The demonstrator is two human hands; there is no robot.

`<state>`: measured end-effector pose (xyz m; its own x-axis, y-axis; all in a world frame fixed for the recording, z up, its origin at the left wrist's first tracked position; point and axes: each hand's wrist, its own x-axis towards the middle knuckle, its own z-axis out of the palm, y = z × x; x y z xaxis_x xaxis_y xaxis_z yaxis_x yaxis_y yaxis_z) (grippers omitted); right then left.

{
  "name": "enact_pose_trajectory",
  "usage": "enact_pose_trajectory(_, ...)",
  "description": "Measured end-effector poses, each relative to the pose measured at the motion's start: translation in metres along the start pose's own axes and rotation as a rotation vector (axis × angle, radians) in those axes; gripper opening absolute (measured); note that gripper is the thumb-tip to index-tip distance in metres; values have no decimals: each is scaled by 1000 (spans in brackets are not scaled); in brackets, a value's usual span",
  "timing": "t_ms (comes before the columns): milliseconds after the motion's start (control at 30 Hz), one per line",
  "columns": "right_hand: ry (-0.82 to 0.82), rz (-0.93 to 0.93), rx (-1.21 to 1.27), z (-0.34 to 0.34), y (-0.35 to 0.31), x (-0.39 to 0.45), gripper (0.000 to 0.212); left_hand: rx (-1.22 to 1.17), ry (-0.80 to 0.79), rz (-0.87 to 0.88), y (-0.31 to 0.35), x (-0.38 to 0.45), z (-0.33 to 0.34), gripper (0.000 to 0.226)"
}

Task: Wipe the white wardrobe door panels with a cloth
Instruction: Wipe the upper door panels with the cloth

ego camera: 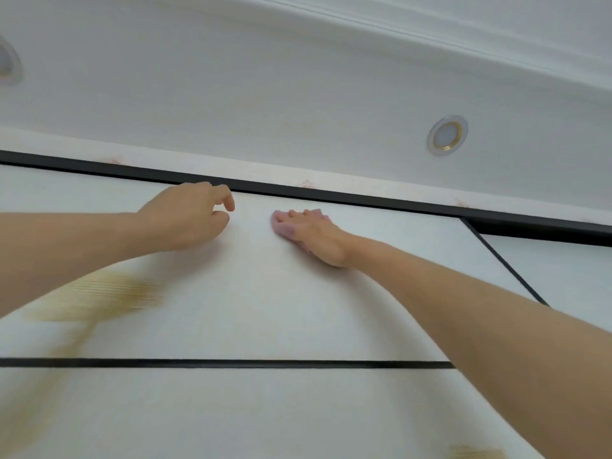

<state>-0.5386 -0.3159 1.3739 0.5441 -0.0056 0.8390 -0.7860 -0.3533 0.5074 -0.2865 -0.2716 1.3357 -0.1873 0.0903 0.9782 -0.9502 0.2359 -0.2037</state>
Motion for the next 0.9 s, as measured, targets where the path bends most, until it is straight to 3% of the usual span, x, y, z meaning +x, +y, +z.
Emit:
enact_pose_trajectory(133, 200, 828, -129, -21, 99, -31, 29, 75, -185, -16, -38, 0, -20, 30)
enact_pose_trajectory(167, 222, 907, -160, -15, 96, -27, 32, 89, -217, -14, -50, -2, -23, 32)
enact_pose_trajectory(267, 255, 670, -92, 4, 34, -8, 32, 117, -276, -19, -66, -6, -21, 35)
enact_pose_trajectory(333, 138, 318, -146, 21, -30, -19, 28, 165, -289, -2, -69, -7, -17, 35)
enact_pose_trajectory(400, 15, -94, -248, 42, -106, -59, 37, 221, -295, 27, -66, -4, -14, 34)
enact_pose_trajectory(467, -104, -375, -260, 44, -145, -97, 50, 232, -291, 42, -66, -2, -14, 34)
enact_pose_trajectory(533, -133, -353, -282, 34, -123, -106, 54, 225, -306, 56, -68, -4, -16, 36)
enact_pose_trajectory(567, -101, -230, -283, 26, -97, -106, 55, 226, -314, 63, -68, -5, -17, 37)
enact_pose_trajectory(600, -32, -50, -277, 18, -68, -104, 53, 223, -324, 67, -69, -6, -17, 38)
enact_pose_trajectory(667, 113, 487, -116, 1, -28, -98, 39, 204, -343, 66, -71, -9, -17, 41)
enact_pose_trajectory(733, 234, 772, -3, 4, -21, -84, 30, 179, -344, 66, -75, -10, -18, 43)
enact_pose_trajectory(800, 216, 728, -158, 20, -36, -72, 37, 165, -341, 73, -73, -11, -16, 44)
enact_pose_trajectory(900, 80, 222, -297, 52, -123, -79, 60, 166, -318, 81, -78, -12, -10, 44)
